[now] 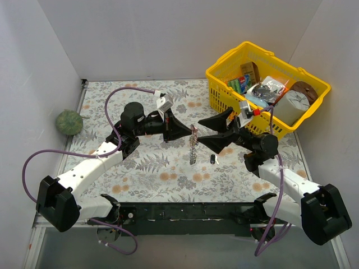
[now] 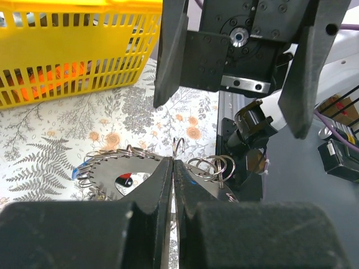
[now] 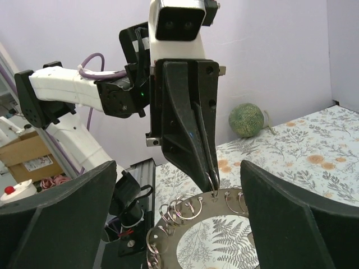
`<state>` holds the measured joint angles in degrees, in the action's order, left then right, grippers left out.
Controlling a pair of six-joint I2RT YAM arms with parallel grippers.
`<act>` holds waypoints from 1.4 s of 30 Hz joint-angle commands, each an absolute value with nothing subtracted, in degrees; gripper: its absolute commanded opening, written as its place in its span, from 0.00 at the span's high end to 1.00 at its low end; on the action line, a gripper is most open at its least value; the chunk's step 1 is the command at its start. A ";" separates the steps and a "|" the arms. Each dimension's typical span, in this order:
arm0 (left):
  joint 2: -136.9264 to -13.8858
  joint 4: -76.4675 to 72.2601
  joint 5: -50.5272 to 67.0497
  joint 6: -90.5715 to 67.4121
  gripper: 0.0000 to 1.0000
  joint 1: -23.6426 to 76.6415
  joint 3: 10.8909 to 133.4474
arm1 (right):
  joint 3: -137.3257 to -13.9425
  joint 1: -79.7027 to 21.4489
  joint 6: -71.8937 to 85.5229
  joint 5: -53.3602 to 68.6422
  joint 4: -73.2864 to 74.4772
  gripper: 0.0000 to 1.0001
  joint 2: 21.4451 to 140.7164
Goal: Put the keys on the keyring
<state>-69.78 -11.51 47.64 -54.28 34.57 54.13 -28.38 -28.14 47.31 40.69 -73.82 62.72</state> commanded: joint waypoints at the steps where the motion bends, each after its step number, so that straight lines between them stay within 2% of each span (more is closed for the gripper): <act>1: -67.33 -9.93 46.14 -51.42 1.00 34.37 56.95 | -29.62 -27.16 47.99 41.04 -97.82 0.02 60.91; 10: -66.09 -7.65 42.99 -48.52 1.00 34.45 56.42 | -29.36 -25.93 47.64 42.19 -96.42 0.02 59.77; 16: -66.44 -4.05 40.26 -45.00 1.00 34.37 57.13 | -29.44 -25.31 45.80 43.85 -90.27 0.02 58.45; 27: -67.41 6.14 27.70 -33.76 1.00 37.26 59.06 | -29.80 -24.70 35.08 45.70 -70.07 0.02 53.44; 34: -67.15 6.77 19.97 -28.31 1.00 40.69 58.27 | -29.79 -24.61 25.32 44.39 -54.08 0.02 48.79; 42: -65.92 5.89 11.43 -21.11 1.00 45.87 56.34 | -31.46 -24.70 17.93 44.47 -42.37 0.02 47.81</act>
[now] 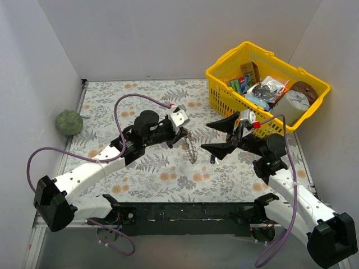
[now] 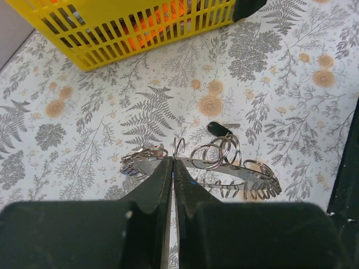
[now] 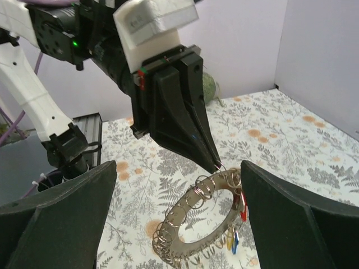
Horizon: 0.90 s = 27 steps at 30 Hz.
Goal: Put the keys on the keyring
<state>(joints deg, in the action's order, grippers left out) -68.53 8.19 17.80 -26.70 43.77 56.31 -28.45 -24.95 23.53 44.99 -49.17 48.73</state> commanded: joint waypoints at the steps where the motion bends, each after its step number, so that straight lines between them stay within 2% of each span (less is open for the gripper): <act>1: -65.74 5.63 10.56 -20.48 1.00 46.31 55.73 | -31.64 -24.70 16.62 44.21 -40.45 0.02 47.64; 9: -63.55 0.27 0.80 -15.65 1.00 50.89 52.12 | -31.38 -24.61 12.84 41.31 -34.46 0.02 46.32; 21: -62.23 -1.67 3.95 -15.90 1.00 51.24 50.01 | -32.69 -24.70 12.66 39.90 -30.41 0.02 47.99; 27: -61.17 -1.32 4.04 -17.31 1.00 51.24 48.69 | -33.31 -24.61 12.30 28.58 -21.46 0.02 47.55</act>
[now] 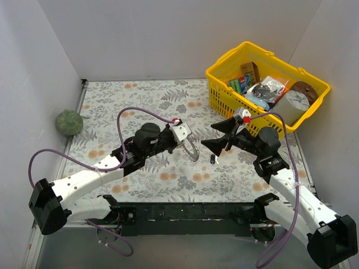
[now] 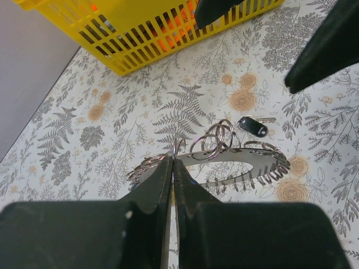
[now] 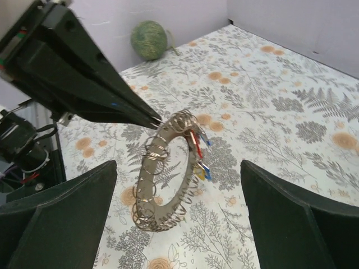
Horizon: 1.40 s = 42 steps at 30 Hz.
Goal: Put the keys on the keyring
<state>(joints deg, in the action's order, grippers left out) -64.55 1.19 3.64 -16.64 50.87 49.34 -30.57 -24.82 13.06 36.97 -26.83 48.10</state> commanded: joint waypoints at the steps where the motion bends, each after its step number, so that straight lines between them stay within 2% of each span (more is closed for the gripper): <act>1: -60.74 -1.41 3.96 -17.40 1.00 51.24 48.17 | -33.05 -24.61 12.57 25.00 -19.36 0.03 47.20; 7: -59.50 -0.97 4.56 -17.75 1.00 51.24 46.50 | -31.73 -24.26 12.57 17.14 -12.84 0.06 47.81; 14: -57.48 -0.44 9.75 -17.67 1.00 51.15 44.47 | -29.97 -23.12 11.08 19.24 -10.81 0.11 52.29; 21: -57.66 -0.35 9.84 -18.37 1.00 51.15 43.86 | -30.06 -20.74 10.99 21.80 -8.62 0.11 59.49; 32: -59.24 -0.35 8.79 -19.77 1.00 51.15 44.21 | -39.11 -20.04 10.55 15.91 4.13 0.32 74.53; 42: -59.59 -0.35 8.53 -20.04 1.00 51.24 44.30 | -41.39 -21.44 8.61 16.52 5.71 0.39 78.30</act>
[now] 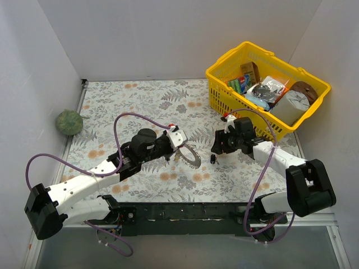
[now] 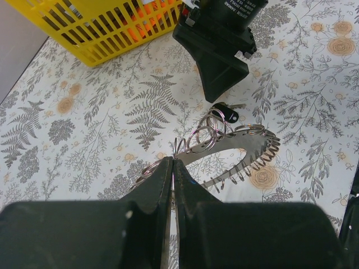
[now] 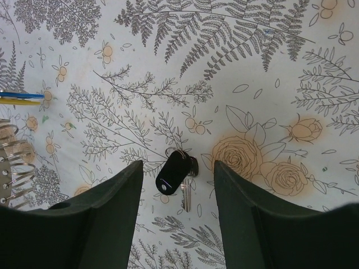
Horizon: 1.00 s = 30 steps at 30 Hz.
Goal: Put the keys on the keyring
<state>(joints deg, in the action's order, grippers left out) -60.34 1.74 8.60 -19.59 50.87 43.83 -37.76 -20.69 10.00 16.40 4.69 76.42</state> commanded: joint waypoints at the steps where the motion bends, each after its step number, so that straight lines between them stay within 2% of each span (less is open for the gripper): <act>1: -59.59 -0.35 8.53 -20.13 1.00 51.15 44.38 | -41.66 -21.79 8.61 16.52 5.89 0.40 78.66; 13: -59.77 -0.35 8.70 -20.48 1.00 51.15 44.38 | -45.96 -26.36 6.94 10.72 8.96 0.43 84.90; 25: -60.03 -0.35 8.96 -20.57 1.00 51.24 44.21 | -46.85 -29.18 5.63 6.86 11.43 0.55 88.59; 30: -59.94 -0.35 8.88 -20.57 1.00 51.24 44.38 | -46.67 -29.53 5.36 7.21 11.25 0.68 89.56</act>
